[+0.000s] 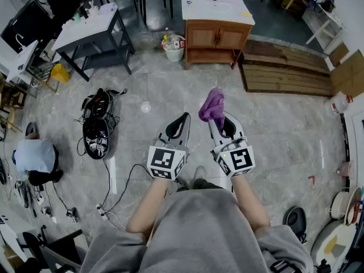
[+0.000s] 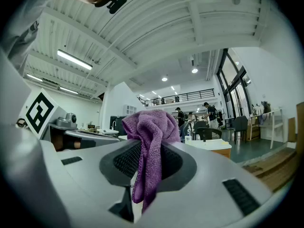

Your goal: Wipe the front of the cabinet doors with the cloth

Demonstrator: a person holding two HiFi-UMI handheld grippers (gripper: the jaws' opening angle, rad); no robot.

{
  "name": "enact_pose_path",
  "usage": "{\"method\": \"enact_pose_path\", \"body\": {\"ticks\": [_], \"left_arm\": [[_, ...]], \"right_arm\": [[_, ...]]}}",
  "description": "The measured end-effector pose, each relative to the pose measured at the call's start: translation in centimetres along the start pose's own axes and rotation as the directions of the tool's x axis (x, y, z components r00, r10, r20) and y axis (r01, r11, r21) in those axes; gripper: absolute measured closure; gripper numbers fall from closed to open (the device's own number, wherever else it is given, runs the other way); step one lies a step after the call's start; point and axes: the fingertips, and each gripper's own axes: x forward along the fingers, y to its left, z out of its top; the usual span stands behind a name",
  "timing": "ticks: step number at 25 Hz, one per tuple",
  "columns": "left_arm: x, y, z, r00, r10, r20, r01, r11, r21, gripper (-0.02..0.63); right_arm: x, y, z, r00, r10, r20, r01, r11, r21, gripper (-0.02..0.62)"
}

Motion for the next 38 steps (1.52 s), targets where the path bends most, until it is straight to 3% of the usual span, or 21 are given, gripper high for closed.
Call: {"method": "enact_pose_path", "body": {"ticks": [13,24,38], "left_arm": [[5.0,-1.7,-2.1,0.999,-0.01,-0.038,0.01,1.0,0.0,0.598],[12.3,-3.8,-1.7,0.998,-0.014,-0.063,0.016,1.0,0.026,0.6],[19.9,1.4,-2.5,0.992,-0.075,-0.098,0.076,0.997,0.014,0.598]], "right_arm": [[0.2,-5.0,-2.3,1.0,-0.001,-0.008,0.001,0.999,0.044,0.518],[0.9,-12.0,-2.7,1.0,-0.009,-0.016,0.01,0.999,0.048,0.518],[7.3,-16.4,-5.3,0.995,-0.071,-0.063,0.077,0.993,0.085,0.518]]}}
